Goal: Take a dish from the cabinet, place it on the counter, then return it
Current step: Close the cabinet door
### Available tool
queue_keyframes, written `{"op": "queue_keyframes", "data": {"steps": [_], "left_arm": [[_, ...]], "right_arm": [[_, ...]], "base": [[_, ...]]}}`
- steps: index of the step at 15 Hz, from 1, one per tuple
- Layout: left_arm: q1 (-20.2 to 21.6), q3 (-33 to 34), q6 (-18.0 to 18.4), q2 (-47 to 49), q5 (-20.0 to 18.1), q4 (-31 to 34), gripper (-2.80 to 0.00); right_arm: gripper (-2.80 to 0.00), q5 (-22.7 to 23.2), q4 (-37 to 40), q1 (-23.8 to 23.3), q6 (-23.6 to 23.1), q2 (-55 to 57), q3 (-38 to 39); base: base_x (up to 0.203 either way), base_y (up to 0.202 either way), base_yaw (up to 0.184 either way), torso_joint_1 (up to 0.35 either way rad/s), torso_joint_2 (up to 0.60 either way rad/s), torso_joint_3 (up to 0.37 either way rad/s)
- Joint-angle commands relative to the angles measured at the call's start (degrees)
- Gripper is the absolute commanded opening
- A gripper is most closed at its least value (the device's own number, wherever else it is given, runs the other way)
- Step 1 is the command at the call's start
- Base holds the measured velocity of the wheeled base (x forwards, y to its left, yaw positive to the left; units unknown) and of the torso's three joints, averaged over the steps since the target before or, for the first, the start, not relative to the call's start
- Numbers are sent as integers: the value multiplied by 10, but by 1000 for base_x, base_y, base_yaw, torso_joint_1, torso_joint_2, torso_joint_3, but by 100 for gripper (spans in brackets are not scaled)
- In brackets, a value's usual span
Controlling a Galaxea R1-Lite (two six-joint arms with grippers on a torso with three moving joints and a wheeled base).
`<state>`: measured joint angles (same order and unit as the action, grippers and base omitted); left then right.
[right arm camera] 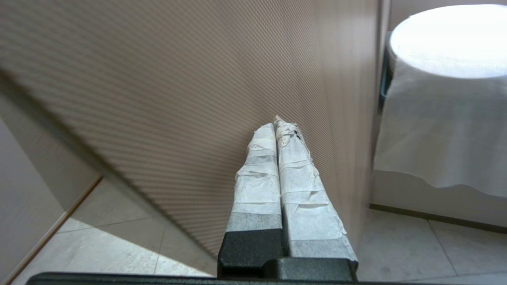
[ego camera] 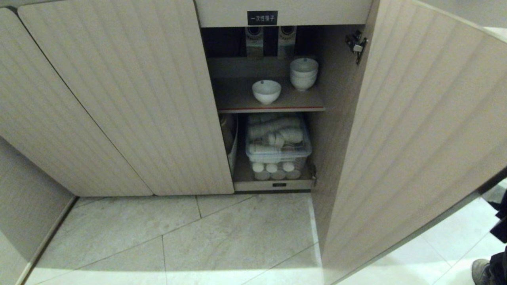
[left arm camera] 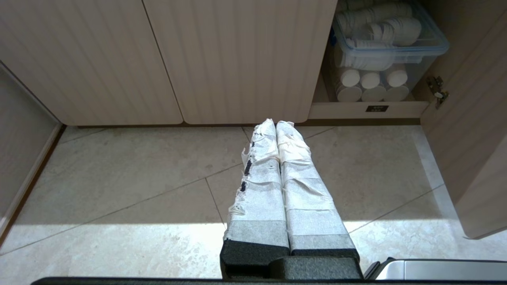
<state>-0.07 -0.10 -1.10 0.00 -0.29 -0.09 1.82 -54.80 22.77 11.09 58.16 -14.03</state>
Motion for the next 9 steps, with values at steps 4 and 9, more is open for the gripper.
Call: {"op": "queue_keyframes", "data": {"steps": [4,9], "left_arm": [[0,0,0,0,-1,0,-280],[0,0,0,0,0,0,-280]], "right_arm": [[-280,0,-54,31,2,61,-1],[-280,-1,-80,57,1,114,-40]], "base": [[0,0,0,0,0,0],[0,0,0,0,0,0]]}}
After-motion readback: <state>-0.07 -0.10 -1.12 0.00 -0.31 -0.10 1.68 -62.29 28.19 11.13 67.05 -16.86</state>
